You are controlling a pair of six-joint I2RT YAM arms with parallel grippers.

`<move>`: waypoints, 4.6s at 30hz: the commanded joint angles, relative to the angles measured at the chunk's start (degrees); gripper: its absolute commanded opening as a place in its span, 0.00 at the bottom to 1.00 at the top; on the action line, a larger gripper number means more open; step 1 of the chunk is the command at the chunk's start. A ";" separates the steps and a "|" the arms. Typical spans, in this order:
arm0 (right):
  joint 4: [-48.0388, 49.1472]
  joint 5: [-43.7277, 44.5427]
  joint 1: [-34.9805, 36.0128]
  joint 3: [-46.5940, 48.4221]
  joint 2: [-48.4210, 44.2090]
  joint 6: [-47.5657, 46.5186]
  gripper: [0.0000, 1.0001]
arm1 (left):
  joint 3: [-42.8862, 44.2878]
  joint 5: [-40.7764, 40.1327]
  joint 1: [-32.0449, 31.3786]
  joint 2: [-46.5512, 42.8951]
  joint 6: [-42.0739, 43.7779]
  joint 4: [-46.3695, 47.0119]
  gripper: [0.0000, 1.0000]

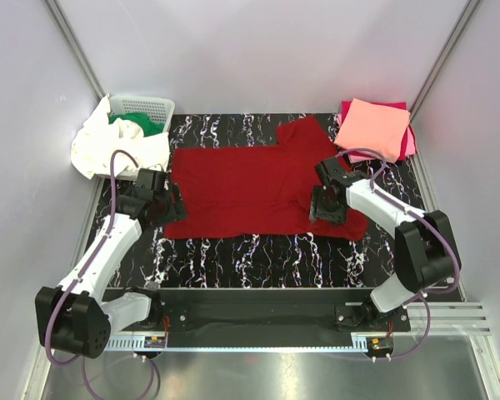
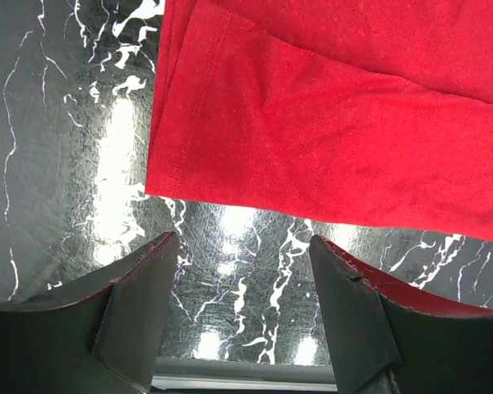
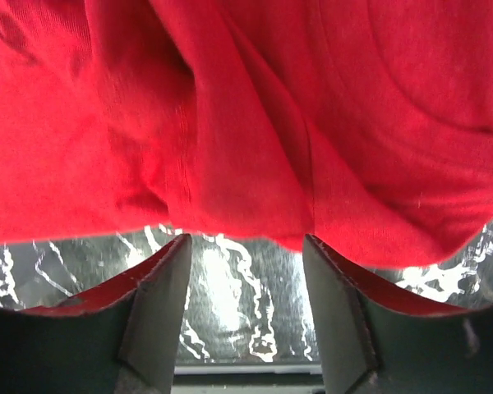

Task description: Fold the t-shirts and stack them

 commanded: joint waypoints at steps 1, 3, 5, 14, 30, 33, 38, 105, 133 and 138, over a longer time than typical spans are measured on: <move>1.74 3.15 -0.13 3.53 1.88 -1.38 0.62 | 0.14 -1.00 -0.16 0.26 1.85 0.75 0.70; 1.74 4.21 -0.14 4.32 3.11 -1.91 0.61 | 0.23 -0.83 -0.16 0.70 1.93 0.66 0.70; 1.57 5.43 -0.22 4.85 4.17 -2.26 0.60 | 0.06 -0.56 -0.16 0.53 1.76 0.84 0.70; 0.87 6.14 -0.84 6.44 5.94 -3.58 0.61 | -0.03 -1.00 -0.16 0.09 1.76 0.84 0.70; 6.22 3.24 -1.10 1.25 4.62 -3.05 0.41 | -0.12 -0.74 -0.16 0.35 1.67 0.93 0.69; 5.44 5.35 -1.19 3.00 3.91 -4.62 0.21 | -0.12 -0.74 -0.16 0.44 1.76 0.93 0.69; 0.96 11.76 -1.19 9.41 6.28 -9.02 0.00 | -0.03 -0.74 -0.25 0.61 1.76 0.93 0.69; 3.96 3.58 -8.31 29.25 27.88 -9.38 0.38 | -0.12 1.02 -0.60 1.40 2.20 1.28 0.68; 11.41 -7.91 -9.28 10.39 9.18 -6.13 0.40 | -0.38 1.19 -0.86 0.79 2.28 1.46 0.67; 13.34 -11.34 -9.19 10.56 12.34 -4.99 0.40 | -0.30 1.28 -0.86 0.79 2.20 1.46 0.67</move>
